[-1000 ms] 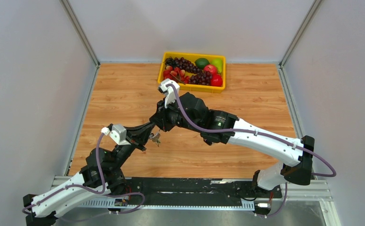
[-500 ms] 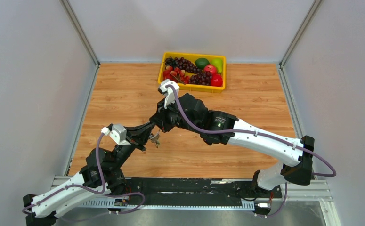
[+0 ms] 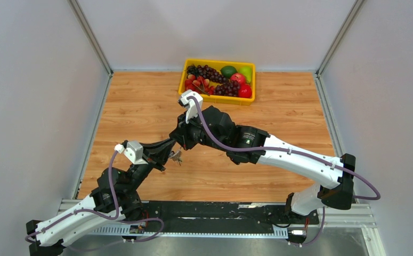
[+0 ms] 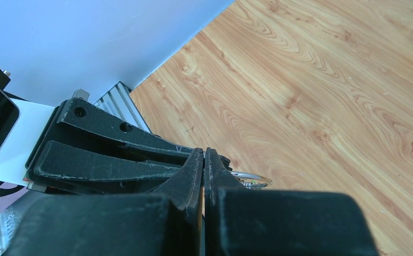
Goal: Put the keys on the keyring
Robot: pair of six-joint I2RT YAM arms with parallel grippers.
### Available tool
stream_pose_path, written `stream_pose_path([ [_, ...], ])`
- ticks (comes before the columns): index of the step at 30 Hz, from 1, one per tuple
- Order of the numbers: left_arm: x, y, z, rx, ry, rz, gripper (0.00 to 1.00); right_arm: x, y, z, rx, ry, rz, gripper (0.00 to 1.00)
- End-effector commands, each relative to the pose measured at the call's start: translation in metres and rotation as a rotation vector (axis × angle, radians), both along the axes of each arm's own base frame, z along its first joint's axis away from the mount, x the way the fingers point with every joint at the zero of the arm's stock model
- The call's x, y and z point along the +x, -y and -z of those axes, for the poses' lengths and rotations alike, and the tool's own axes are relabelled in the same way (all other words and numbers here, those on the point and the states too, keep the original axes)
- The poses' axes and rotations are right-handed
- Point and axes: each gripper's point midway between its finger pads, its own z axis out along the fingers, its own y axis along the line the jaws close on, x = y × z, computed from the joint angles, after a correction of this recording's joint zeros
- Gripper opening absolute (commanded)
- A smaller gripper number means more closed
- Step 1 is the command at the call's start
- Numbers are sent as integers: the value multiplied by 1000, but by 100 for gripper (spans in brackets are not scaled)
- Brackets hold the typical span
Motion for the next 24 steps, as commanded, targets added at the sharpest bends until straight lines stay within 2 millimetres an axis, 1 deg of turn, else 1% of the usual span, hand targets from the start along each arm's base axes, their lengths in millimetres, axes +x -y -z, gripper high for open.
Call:
stream_pose_path([
  [1, -6, -6, -31, -72, 46, 12, 18, 2, -4, -22, 41, 37, 7, 0],
  [6, -6, -6, -32, -74, 50, 14, 22, 2, -4, -22, 39, 39, 6, 0],
  [15, -6, -6, -31, -69, 50, 15, 23, 2, -4, -22, 39, 39, 5, 0],
  [24, -6, -2, -24, -59, 35, 27, 23, 2, -3, -30, 54, 47, 7, 0],
])
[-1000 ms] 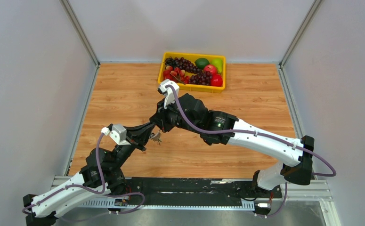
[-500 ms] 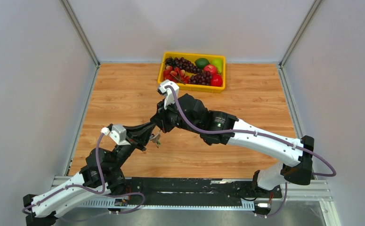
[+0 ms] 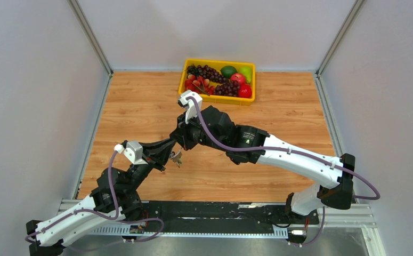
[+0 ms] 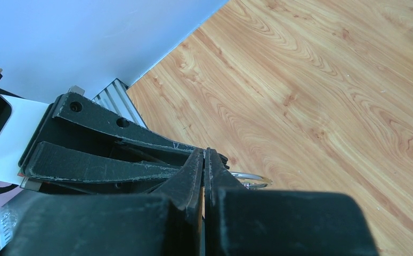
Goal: Put the keys on the keyring
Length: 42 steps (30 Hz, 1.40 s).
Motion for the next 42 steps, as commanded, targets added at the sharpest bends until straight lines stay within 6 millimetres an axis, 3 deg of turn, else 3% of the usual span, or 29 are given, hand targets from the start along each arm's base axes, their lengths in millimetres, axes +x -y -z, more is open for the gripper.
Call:
stream_pose_path([
  [1, -6, -2, -22, -56, 31, 23, 23, 2, -5, -32, 71, 46, 8, 0],
  [25, -4, -5, -19, -57, 25, 5, 32, -2, -3, -41, 87, 58, 4, 0],
  [42, -3, -5, -20, -55, 28, 1, 27, -4, -6, -42, 88, 59, -2, 0],
])
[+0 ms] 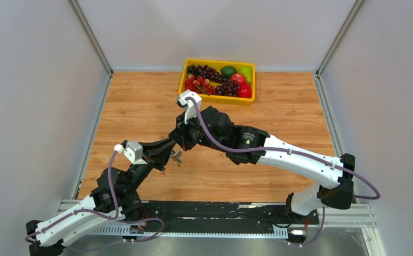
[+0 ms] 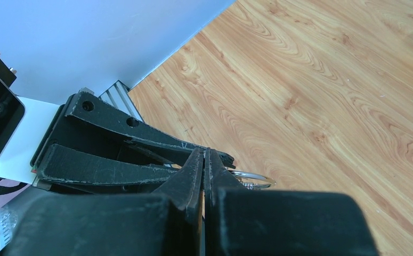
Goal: Put the keys on the keyring
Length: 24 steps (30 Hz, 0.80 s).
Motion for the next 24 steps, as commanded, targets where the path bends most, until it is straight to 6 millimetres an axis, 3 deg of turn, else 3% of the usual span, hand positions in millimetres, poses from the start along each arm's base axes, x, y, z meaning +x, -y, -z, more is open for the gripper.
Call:
stream_pose_path([
  [1, -3, -5, -20, -50, 30, 0, 27, 0, -4, -36, 83, 45, 0, 0],
  [5, -3, -5, -21, -52, 32, 0, 27, 0, -4, -34, 79, 45, -3, 0],
  [8, -2, -7, -22, -63, 27, -10, 4, -1, -5, -32, 74, 41, -7, 0],
  [10, -1, -10, -23, -80, 23, -20, 1, -1, -5, -31, 73, 41, -6, 0],
  [24, -5, -14, -45, -141, 25, -7, 1, -5, 1, -21, 58, 30, -11, 0],
])
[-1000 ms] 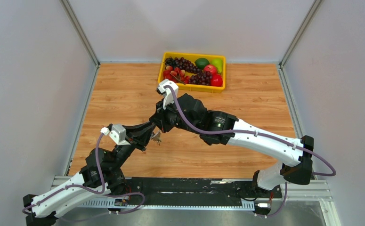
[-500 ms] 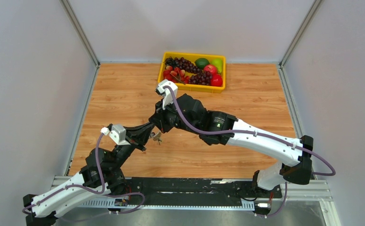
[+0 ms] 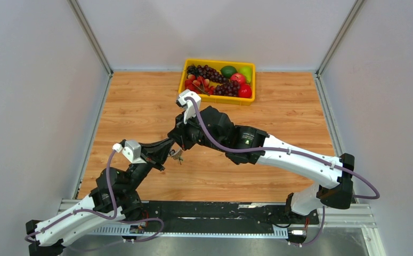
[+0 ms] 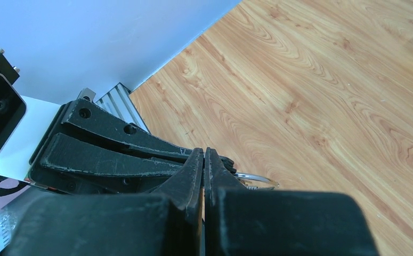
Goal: Put the keys on the keyring
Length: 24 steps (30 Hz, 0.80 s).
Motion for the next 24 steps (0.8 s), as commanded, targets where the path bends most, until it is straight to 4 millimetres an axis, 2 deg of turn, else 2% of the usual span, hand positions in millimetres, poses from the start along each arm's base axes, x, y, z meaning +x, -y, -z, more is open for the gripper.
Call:
stream_pose_path([
  [1, -6, -13, -44, -121, 42, -5, 1, -5, 4, -20, 59, 22, -7, 0],
  [4, -5, -13, -45, -120, 39, -11, 0, -5, 9, -22, 65, 25, 1, 0],
  [5, -4, -14, -44, -118, 36, -16, 0, -5, 11, -24, 68, 28, 10, 3],
  [6, -4, -15, -44, -118, 35, -19, 0, -4, 14, -26, 71, 31, 15, 9],
  [8, -3, -17, -43, -117, 30, -30, 0, -1, 22, -29, 77, 40, 44, 28],
  [11, 1, -21, -38, -114, 10, -63, 0, 3, 36, -31, 77, 59, 87, 40],
  [17, 13, -31, -26, -91, -35, -151, 0, 11, 61, -16, 35, 77, 156, 46],
  [24, 23, -42, -13, -75, -81, -242, 0, 26, 89, 27, -100, 48, 243, 49],
])
